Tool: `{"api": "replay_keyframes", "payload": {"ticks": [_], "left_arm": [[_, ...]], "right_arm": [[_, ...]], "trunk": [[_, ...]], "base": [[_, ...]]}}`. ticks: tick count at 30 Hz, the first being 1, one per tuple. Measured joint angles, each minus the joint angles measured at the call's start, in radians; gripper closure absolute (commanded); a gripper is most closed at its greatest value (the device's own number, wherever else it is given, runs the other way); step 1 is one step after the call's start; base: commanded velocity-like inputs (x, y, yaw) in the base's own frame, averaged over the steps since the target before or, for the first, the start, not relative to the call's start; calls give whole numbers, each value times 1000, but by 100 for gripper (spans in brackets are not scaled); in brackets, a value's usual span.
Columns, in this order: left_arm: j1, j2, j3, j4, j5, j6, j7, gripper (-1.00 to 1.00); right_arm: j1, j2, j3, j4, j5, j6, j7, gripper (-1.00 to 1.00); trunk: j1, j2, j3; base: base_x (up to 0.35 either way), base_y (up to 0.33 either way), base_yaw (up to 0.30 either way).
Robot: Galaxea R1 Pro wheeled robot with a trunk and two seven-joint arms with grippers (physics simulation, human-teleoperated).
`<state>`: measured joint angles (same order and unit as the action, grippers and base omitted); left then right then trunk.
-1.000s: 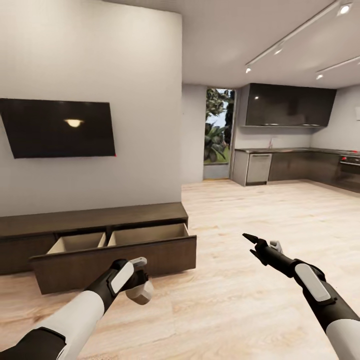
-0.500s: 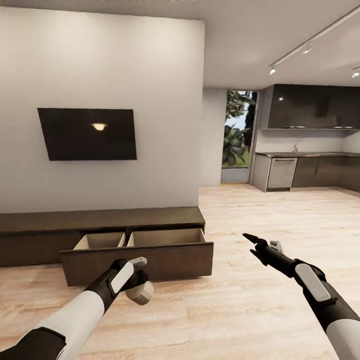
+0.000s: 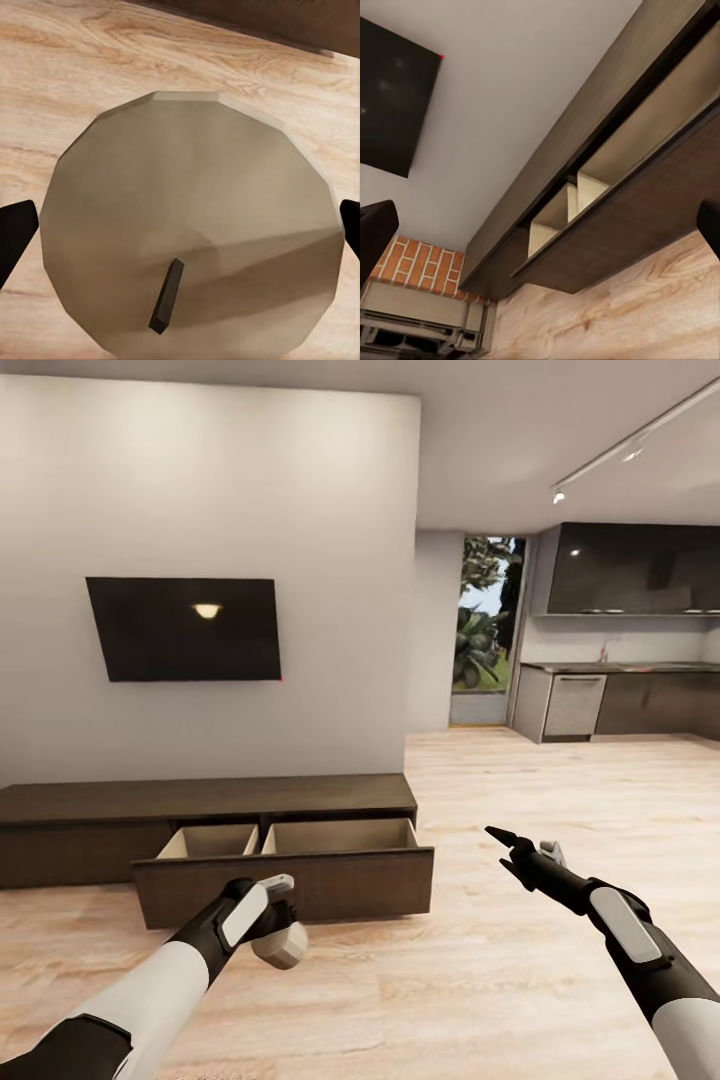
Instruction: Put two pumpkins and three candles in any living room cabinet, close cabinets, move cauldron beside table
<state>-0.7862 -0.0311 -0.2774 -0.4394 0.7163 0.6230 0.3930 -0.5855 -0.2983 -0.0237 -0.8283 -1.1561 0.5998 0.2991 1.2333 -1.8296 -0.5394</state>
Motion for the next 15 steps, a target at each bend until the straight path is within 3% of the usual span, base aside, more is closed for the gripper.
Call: {"api": "replay_keyframes", "payload": {"ticks": [15], "left_arm": [[0,1,0,0,0,0,0,100]], "right_arm": [[0,-2,0,0,3,-1,2,-100]], "trunk": [[-58,105,24]], "base": [[0,0,108]]}}
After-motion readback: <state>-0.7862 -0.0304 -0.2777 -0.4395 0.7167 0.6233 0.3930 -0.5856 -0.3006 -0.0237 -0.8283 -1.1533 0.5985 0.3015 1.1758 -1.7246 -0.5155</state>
